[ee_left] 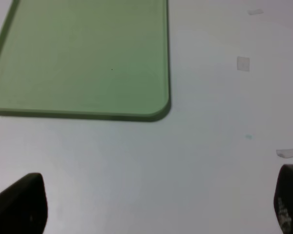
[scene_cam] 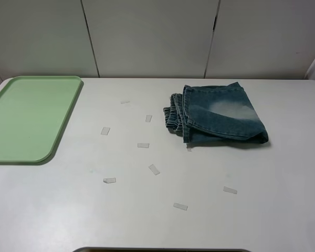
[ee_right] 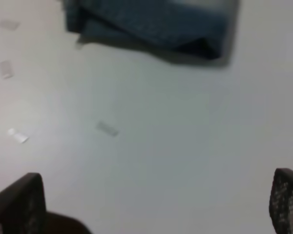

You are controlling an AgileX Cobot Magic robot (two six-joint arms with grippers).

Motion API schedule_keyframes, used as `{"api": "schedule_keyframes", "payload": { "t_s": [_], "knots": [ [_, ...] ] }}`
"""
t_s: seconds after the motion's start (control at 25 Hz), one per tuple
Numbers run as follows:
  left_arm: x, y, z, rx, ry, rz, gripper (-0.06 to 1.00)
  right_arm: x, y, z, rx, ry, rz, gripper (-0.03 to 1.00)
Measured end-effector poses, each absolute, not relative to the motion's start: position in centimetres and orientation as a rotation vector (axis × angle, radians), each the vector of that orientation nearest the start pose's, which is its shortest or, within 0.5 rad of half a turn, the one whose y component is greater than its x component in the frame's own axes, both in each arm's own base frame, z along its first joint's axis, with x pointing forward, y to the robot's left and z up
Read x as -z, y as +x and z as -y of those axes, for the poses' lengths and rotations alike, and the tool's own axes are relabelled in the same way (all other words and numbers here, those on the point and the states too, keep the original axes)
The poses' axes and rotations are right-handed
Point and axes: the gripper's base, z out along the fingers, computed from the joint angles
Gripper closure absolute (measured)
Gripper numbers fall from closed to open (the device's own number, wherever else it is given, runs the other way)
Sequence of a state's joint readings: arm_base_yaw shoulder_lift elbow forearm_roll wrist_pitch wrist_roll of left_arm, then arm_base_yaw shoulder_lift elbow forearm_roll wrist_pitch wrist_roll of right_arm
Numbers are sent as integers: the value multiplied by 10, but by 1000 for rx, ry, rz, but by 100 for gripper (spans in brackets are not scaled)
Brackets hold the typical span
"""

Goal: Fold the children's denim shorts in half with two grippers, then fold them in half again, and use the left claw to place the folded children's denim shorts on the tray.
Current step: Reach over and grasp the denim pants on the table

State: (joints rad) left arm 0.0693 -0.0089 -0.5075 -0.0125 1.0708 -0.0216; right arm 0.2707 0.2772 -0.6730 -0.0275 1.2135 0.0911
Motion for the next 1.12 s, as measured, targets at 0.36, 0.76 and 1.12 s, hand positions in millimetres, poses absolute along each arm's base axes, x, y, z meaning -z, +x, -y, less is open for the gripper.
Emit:
{"api": "schedule_keyframes", "payload": {
  "t_s": [0.36, 0.76, 1.12],
  "knots": [
    [-278, -7, 2, -15, -92, -2036, 3, -285, 0, -4, -76, -72, -2096, 27],
    [-278, -7, 2, -15, -92, -2036, 3, -280, -6, -5, -13, 34, -2021, 27],
    [-278, -7, 2, -15, -92, -2036, 3, -280, -6, -5, -14, 35, -2021, 27]
  ]
}}
